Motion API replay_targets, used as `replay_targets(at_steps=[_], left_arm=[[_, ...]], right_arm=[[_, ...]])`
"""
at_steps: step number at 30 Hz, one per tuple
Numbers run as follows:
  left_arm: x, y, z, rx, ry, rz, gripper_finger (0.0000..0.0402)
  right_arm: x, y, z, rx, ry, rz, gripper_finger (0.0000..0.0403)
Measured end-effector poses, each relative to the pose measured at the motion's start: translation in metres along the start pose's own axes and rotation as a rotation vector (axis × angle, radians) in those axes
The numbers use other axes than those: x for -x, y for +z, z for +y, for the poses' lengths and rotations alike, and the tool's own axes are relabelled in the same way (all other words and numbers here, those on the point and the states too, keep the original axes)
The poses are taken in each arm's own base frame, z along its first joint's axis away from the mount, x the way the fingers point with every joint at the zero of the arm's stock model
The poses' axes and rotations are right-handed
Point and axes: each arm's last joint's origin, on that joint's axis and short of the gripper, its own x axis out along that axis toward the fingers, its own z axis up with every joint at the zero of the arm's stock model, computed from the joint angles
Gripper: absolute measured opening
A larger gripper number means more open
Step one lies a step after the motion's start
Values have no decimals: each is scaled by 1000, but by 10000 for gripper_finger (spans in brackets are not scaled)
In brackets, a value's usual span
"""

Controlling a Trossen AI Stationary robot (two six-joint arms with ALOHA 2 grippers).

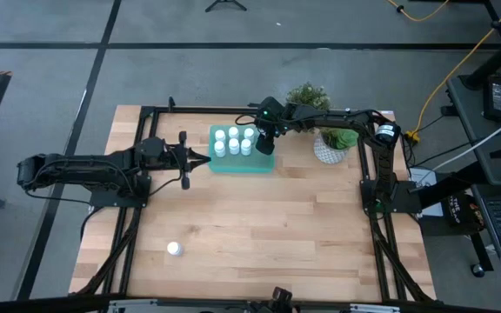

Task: Pick and place pill bottles into a basket
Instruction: Put the white pill bottle into the green bin

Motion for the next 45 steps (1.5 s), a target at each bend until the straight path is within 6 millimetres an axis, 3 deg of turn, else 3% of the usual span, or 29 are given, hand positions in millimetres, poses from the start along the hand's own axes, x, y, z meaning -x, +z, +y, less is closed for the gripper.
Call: replay_targets(at_steps=[5,16,21,28,32,38,45], left_arm=[[0,0,0,0,0,0,21],[0,0,0,0,0,1,28],[0,-2,-1,-38,-6,23,42],[0,-3,-1,-127,-19,26,102],[0,-3,-1,-131,-18,26,152],[0,-2,-1,-131,-17,19,217],[0,1,0,-132,-10,-8,259]], right_arm=[[2,3,0,6,0,-2,226],[32,36,7,89,8,-35,216],[44,49,24,183,27,-63,156],[70,52,52,276,63,-78,20],[89,52,68,305,84,-99,13],[99,38,95,356,120,-159,4],[106,-9,107,300,151,-345,3]])
